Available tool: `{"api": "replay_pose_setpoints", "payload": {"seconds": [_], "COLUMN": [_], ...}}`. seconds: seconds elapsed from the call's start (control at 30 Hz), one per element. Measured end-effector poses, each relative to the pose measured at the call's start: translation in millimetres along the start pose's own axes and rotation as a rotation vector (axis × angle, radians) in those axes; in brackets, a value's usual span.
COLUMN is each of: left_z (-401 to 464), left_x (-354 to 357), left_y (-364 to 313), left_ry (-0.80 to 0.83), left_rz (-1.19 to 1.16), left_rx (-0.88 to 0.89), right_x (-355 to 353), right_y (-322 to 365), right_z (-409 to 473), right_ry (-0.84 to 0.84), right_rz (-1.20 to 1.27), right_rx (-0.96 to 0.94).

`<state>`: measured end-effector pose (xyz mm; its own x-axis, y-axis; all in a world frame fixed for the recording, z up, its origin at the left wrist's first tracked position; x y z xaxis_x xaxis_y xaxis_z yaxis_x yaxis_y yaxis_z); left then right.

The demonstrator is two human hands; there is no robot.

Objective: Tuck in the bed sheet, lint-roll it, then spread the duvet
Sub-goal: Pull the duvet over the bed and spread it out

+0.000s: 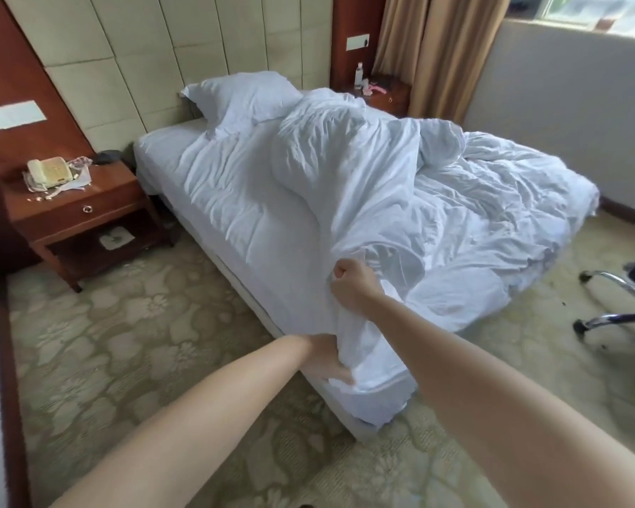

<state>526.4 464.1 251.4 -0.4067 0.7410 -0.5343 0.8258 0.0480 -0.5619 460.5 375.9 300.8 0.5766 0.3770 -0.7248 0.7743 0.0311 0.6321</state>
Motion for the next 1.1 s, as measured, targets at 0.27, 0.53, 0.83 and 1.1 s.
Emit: {"api": "replay_pose_setpoints", "payload": {"seconds": [0.27,0.53,0.83,1.1], "left_z": [-44,-92,-112,-101], "left_x": [29,56,97,96], "left_y": [13,-65,-86,-70], "left_ry": [-0.136,-0.455,-0.352,-0.272], "left_rz": [0.227,-0.091,0.134,0.279], "left_rx": [-0.257,-0.158,-0.143,-0.155], "right_x": [-21,16,1,27], "right_y": [-73,-88,-134,-135], "right_z": [-95,-264,-261,-234], "right_ry": [-0.069,0.206,0.136,0.376], "right_rz": [-0.188,-0.567,-0.463,-0.582], "right_rx": [-0.022,-0.300,-0.156,0.096]}}
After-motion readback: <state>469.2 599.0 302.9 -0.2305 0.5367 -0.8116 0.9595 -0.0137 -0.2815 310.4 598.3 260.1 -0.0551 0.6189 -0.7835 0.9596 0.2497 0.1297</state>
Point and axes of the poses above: each hand's wrist, its own z-axis towards the middle knuckle, its own x-axis out of the palm, y = z × x, the point moved 2 cm from there along z, towards the middle knuckle, and after that the axes turned 10 degrees about x, right-handed, at the moved point
